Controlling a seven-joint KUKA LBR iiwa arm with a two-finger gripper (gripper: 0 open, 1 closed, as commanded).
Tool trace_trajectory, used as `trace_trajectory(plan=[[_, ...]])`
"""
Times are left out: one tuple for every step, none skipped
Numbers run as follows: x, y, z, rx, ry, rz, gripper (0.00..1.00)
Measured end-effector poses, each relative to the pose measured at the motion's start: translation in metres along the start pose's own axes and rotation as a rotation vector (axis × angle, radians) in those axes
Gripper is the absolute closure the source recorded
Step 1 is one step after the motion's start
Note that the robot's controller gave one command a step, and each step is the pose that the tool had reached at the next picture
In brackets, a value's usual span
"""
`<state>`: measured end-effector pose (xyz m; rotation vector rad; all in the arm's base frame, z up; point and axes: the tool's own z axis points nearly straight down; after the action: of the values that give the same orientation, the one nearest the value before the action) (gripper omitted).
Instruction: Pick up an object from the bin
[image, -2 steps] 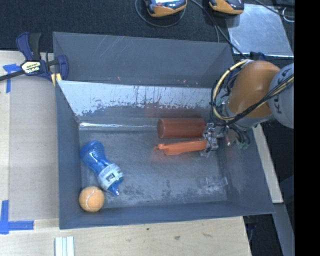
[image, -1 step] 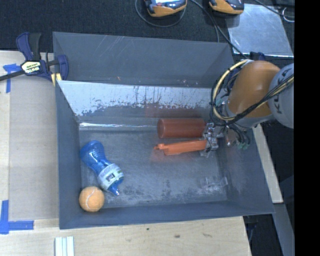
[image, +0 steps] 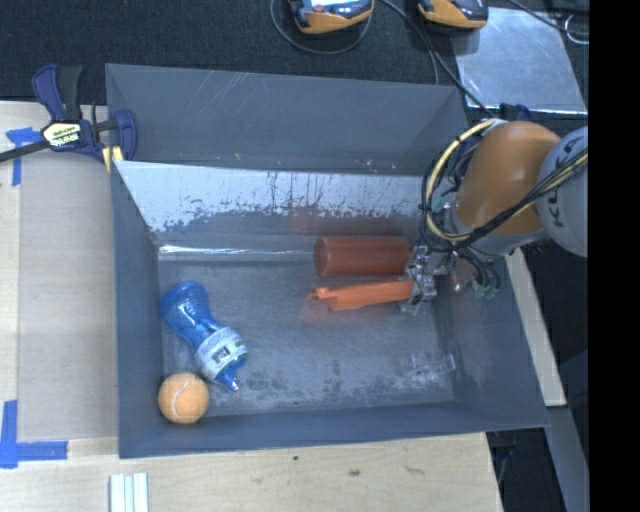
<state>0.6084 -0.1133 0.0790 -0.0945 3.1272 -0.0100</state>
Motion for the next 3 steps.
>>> trace_trajectory(plan=[[-0.0035,-0.0222,0.0026,-0.003,0.016,0.012,1.00],[-0.0052,-0.0247,0.0031,-0.004,0.022,0.032,1.00],[-0.0096,-0.0272,0.0032,-0.008,0.040,0.029,1.00]])
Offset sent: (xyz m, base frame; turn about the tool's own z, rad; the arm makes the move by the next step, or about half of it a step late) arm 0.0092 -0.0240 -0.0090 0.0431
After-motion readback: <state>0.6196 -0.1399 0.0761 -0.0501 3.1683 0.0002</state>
